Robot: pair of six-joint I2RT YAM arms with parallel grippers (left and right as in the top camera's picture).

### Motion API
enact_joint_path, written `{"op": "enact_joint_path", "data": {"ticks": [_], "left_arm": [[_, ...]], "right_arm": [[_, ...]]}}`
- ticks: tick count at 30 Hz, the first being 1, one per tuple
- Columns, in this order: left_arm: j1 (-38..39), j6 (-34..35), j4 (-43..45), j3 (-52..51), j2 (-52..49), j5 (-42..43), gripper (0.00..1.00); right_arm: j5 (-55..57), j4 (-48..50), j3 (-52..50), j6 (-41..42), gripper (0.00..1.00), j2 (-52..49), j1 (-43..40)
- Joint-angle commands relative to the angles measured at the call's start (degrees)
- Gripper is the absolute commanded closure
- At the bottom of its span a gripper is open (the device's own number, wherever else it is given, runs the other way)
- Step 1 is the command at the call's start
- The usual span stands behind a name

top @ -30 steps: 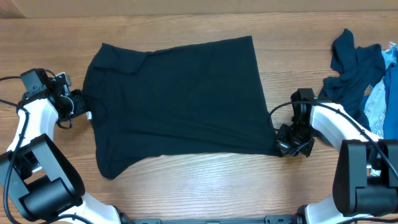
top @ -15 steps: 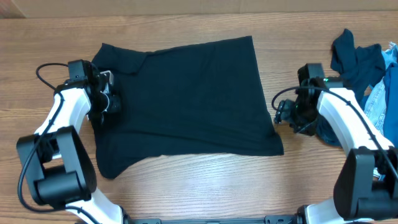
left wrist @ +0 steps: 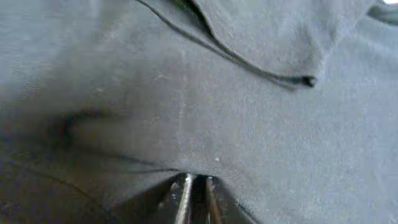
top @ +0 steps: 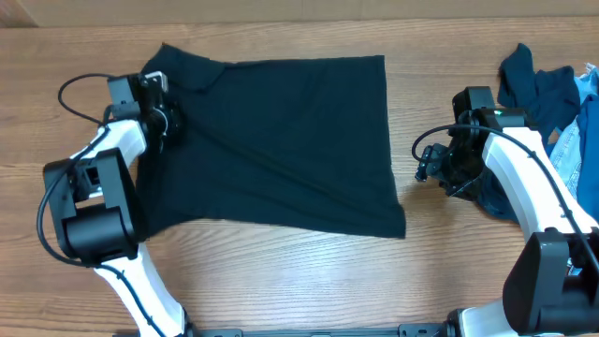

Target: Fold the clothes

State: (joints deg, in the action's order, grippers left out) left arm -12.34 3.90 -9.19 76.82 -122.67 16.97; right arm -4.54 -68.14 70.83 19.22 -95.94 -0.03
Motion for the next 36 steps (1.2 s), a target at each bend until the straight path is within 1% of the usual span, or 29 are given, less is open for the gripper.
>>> {"op": "enact_joint_path", "data": {"ticks": [1,3,4,5,9,10,12,15,17,18,20,21,23,25,27,28,29,31,32,33,34,36], "left_arm": [[0.37,-0.24,-8.35,9.18,-2.14,-1.66,0.71],[0.37,-2.84,-19.08,15.47,-2.14,-1.73,0.66],[0.37,-3.98,-24.11,18.43,-2.14,-1.99,0.66],[0.33,-5.49,-32.39,23.34,-2.08,-2.14,0.7],[0.31,-5.66,-53.75,35.17,0.07,-2.84,0.85],[0.28,-5.64,-57.44,36.92,1.07,-3.17,0.9],[-0.09,-3.93,-65.13,39.52,4.5,-5.38,0.95],[-1.77,-2.32,-73.35,39.54,13.51,-8.15,0.96],[-3.06,0.96,-79.12,39.52,20.68,-17.55,0.96],[-3.91,2.19,-81.48,39.3,24.04,-19.98,0.95],[-5.35,4.2,-81.88,35.89,29.42,-20.06,0.91],[-6.32,5.75,-81.37,32.35,31.63,-20.17,0.88],[-8.92,7.45,-77.22,21.33,35.65,-19.39,0.82],[-12.63,8.13,-70.4,7.8,38.62,-12.68,0.76],[-17.62,8.09,-61.7,-7.37,39.6,-0.55,0.76],[-20.06,8.11,-57.81,-13.46,39.54,3.58,0.73],[-22.12,8.13,-54.51,-18.12,39.54,5.64,0.72],[-25.9,8.17,-49.0,-25.14,39.54,8.2,0.66],[-27.34,8.15,-46.01,-28.44,39.54,8.11,0.58],[-27.67,8.17,-43.8,-30.69,39.54,6.95,0.48],[-27.67,8.92,-41.29,-32.79,39.54,5.31,0.33],[-27.69,10.95,-36.48,-36.35,39.54,2.14,0.27]], "right_arm": [[-0.48,0.5,1.33,-0.26,0.28,1.49,-0.35],[-3.3,0.76,1.33,-3.23,0.29,1.49,-0.35],[-3.56,0.94,1.33,-3.21,0.29,1.49,-0.33],[-3.74,1.53,1.33,-3.23,0.29,1.49,-0.31],[-7.61,3.37,1.33,-4.5,0.28,1.49,-0.31],[-7.58,3.45,1.33,-4.5,0.28,1.49,-0.31],[-7.58,3.28,1.33,-4.5,0.28,1.49,-0.31],[-7.61,2.84,1.33,-4.5,0.28,1.49,-0.31],[-7.63,2.47,1.33,-4.5,0.28,1.49,-0.31],[-7.61,2.25,1.33,-4.52,0.28,1.49,-0.31],[-7.61,2.19,1.33,-4.52,0.28,1.49,-0.31],[-7.61,2.05,1.33,-4.5,0.28,1.49,-0.31],[-7.58,1.79,1.33,-4.52,0.28,1.49,-0.31],[-7.58,1.6,1.33,-4.55,0.28,1.49,-0.31],[-7.56,1.11,1.33,-4.79,0.28,1.49,-0.31],[-7.58,0.72,1.33,-5.73,0.28,1.49,-0.31],[-7.54,0.48,1.33,-6.08,0.28,1.49,-0.31],[-7.56,0.22,1.33,-6.21,0.28,1.49,-0.31],[-7.54,0.26,1.33,-6.21,0.28,1.49,-0.31],[-7.54,0.28,1.33,-6.21,0.28,1.49,-0.31],[-7.54,0.26,1.33,-6.21,0.28,1.49,-0.31],[-7.54,0.24,1.33,-6.21,0.28,1.49,-0.31]]}}
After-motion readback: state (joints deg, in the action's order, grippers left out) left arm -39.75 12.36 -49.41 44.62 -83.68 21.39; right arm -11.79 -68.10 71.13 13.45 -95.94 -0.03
